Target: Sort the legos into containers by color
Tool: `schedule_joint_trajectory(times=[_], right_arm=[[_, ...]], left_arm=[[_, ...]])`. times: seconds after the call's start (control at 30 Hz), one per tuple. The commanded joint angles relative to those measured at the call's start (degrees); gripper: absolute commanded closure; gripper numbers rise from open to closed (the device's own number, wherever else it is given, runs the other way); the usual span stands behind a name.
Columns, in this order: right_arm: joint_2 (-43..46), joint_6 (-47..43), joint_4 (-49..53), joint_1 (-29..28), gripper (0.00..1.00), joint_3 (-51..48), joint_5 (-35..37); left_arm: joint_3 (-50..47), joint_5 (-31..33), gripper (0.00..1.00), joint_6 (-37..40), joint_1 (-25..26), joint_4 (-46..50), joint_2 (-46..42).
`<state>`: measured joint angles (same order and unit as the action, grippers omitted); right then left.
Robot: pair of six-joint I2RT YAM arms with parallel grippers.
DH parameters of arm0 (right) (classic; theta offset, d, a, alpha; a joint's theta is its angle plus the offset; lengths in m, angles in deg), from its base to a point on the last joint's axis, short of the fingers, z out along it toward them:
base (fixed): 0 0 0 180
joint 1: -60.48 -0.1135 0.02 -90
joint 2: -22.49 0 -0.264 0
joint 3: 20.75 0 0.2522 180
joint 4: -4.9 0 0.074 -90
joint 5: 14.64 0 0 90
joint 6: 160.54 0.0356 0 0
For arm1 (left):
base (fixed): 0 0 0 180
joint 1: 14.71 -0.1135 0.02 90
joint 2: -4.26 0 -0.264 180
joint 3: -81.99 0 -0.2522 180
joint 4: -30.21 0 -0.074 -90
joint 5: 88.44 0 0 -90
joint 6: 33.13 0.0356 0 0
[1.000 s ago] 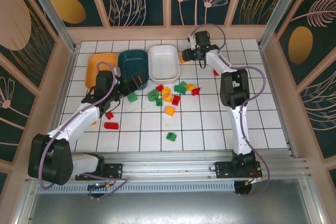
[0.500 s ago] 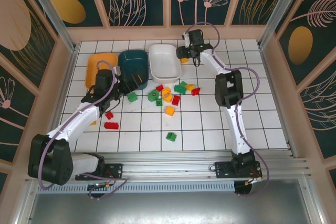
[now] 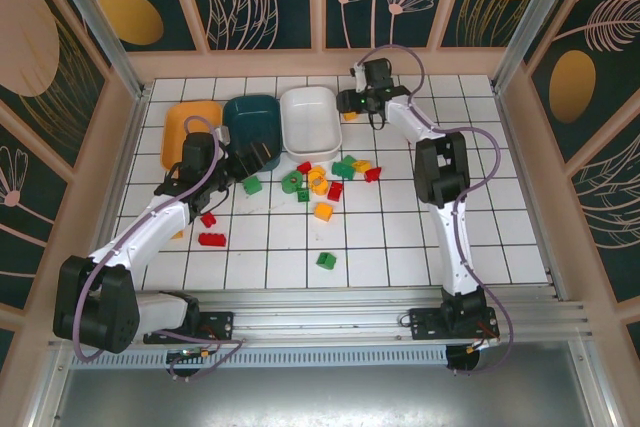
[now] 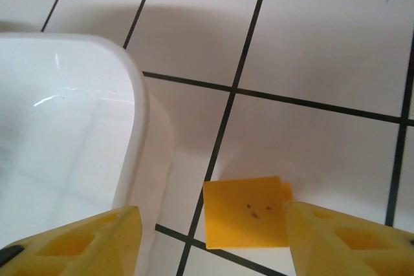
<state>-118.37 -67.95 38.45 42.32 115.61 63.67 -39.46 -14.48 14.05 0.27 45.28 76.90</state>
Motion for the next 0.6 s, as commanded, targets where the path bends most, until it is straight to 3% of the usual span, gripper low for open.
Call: schedule_joint_trajectory(times=[0.0, 0.37, 0.57], right_arm=[[2.68, 2.83, -1.86, 1.8, 0.39, 0.02, 0.61], [-5.88, 0.32, 5.7, 0.77, 0.36, 9.42, 1.46], [-8.15, -0.64, 7.87, -0.54, 0.36, 11.51, 6.69]], left_arm=[[1.43, 0.26, 0.08, 0.93, -0.28, 0.28, -0.29], [1.4, 0.39, 0.08, 1.08, -0.23, 0.8, -0.83], [1.43, 0.39, 0.08, 0.95, -0.22, 0.83, -0.75]])
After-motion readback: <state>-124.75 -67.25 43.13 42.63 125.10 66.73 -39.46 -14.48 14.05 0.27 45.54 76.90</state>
